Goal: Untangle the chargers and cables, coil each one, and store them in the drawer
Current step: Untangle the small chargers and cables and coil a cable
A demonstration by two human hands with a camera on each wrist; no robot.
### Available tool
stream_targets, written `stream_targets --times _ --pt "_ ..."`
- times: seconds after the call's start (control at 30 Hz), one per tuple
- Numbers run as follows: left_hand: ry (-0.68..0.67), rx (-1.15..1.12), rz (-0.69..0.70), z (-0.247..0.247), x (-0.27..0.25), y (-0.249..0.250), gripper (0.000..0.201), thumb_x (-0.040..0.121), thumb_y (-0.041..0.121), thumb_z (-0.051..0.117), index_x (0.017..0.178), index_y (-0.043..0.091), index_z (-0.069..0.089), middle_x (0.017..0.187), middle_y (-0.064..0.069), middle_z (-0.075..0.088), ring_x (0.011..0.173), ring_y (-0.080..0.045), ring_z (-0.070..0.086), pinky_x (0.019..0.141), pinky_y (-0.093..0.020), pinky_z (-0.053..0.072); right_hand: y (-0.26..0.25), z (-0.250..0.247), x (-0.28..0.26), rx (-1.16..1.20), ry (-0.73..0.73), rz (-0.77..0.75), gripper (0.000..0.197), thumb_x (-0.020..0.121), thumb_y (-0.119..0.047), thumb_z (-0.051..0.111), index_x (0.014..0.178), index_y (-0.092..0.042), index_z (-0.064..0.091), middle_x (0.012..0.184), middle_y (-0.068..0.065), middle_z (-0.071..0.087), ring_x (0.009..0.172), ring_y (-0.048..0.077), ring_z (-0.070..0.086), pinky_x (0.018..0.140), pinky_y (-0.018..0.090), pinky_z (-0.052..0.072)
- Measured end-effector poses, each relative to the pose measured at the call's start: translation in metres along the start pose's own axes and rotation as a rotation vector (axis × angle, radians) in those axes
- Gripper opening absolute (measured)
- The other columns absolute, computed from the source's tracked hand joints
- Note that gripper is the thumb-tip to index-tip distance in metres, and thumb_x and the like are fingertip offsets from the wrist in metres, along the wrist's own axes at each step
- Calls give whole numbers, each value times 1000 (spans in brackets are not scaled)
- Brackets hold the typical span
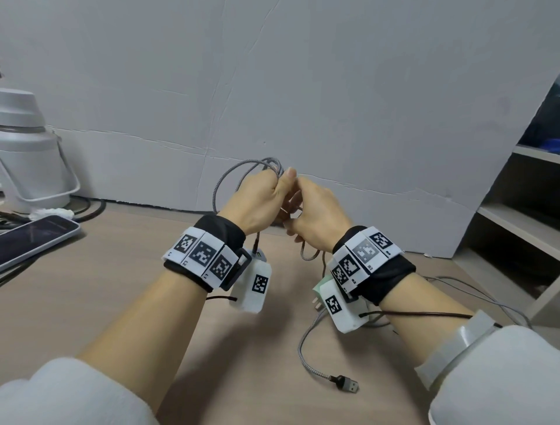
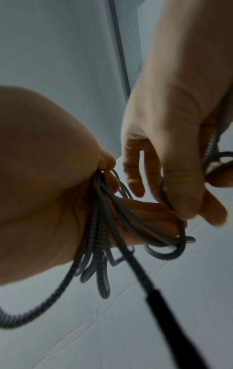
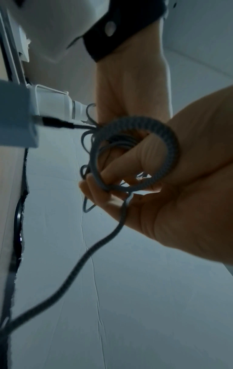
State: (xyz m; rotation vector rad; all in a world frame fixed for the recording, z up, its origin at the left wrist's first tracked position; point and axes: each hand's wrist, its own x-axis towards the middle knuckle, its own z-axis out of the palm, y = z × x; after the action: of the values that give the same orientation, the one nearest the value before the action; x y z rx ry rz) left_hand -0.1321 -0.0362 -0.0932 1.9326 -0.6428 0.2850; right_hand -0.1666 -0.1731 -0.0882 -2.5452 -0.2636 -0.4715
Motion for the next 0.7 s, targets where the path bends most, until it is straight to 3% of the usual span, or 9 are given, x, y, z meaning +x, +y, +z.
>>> stream_targets --times 0.1,0.2,0.27,0.37,0.47,0.57,0.7 --pt "-36 77 -11 2 -1 -1 61 108 47 32 75 1 53 70 -16 71 63 -29 70 72 -42 59 2 0 1 -8 39 -34 25 82 -8 68 103 -20 61 91 -7 67 75 6 60 68 24 48" --pt "-48 130 -14 -1 0 -4 61 108 48 30 73 3 53 67 -15 68 63 -28 67 66 -37 54 2 1 -2 116 6 9 23 78 -10 76 97 -20 67 88 -9 70 72 2 58 67 18 43" --pt "-55 163 -15 -1 1 -8 57 108 47 30 75 6 52 68 -10 64 62 -24 62 62 -34 47 -1 0 -4 254 -47 41 20 76 -4 76 93 -14 70 84 -2 74 65 5 61 62 17 42" --pt "-82 131 -20 -2 4 -14 60 107 49 31 84 0 55 70 -8 62 61 -21 57 60 -33 43 -8 -7 -4 460 -113 85 19 81 7 64 98 1 71 83 16 73 62 22 63 59 27 45" --pt "-105 64 27 -6 4 -18 58 105 53 33 77 7 53 65 -1 55 59 -19 49 62 -34 41 -9 -17 -2 663 -153 182 17 89 10 55 101 5 66 78 12 61 57 16 47 49 24 40" --pt "-146 -28 74 -8 2 -14 59 99 62 36 90 10 61 81 -10 64 74 -25 58 74 -38 50 -7 -22 -2 795 -214 268 20 95 7 48 105 -1 63 87 15 54 58 16 45 47 25 44" --pt "-227 -77 130 -13 -3 -8 46 99 49 56 101 4 60 77 -7 48 67 -17 42 60 -29 37 0 -24 -2 803 -204 238 19 98 5 49 107 1 65 80 9 55 58 15 47 48 24 47"
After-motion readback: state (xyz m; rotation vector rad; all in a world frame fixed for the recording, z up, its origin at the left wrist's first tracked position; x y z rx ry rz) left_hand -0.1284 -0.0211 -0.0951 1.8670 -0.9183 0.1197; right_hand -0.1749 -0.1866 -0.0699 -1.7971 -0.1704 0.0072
